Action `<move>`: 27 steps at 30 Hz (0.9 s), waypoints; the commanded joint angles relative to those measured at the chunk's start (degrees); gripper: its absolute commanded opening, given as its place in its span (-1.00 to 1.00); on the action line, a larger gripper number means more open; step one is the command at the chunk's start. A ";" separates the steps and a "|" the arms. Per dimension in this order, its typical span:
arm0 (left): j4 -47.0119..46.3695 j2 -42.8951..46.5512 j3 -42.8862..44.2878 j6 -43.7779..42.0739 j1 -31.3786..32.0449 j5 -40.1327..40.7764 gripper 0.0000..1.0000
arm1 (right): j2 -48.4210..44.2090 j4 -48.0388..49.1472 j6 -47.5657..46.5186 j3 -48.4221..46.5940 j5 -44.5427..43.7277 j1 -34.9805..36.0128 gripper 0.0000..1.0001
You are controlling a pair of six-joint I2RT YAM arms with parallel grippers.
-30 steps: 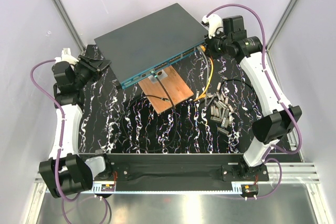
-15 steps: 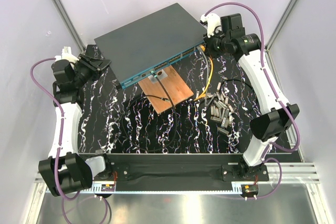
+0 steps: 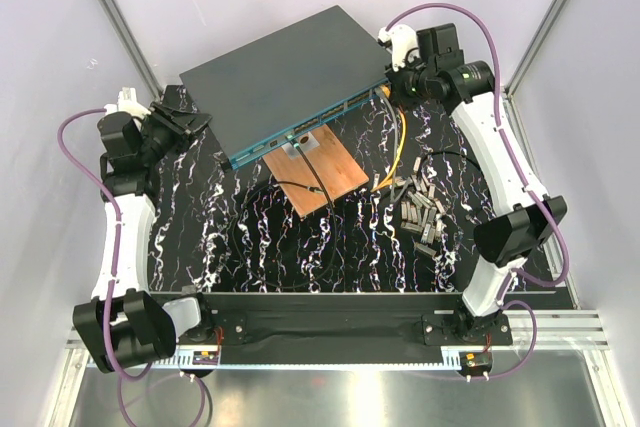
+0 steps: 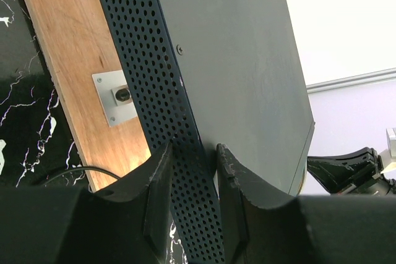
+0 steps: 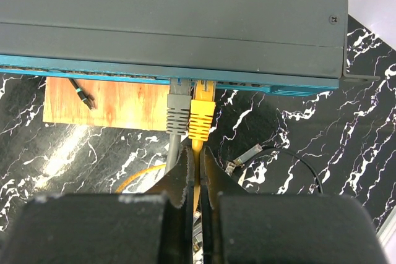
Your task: Insert the plug into the switch port
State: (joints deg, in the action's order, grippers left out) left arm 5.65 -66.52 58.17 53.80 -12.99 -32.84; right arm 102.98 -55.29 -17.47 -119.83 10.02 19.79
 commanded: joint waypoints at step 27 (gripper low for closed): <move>-4.16 -6.34 2.21 -3.35 7.28 -5.48 -1.00 | 6.71 12.39 -1.59 -10.96 2.46 3.32 -1.00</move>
State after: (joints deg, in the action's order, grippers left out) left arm 7.42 -67.26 59.57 52.03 -12.82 -32.88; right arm 107.66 -61.67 -18.06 -128.25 9.04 20.29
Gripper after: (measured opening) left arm 0.339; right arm 0.019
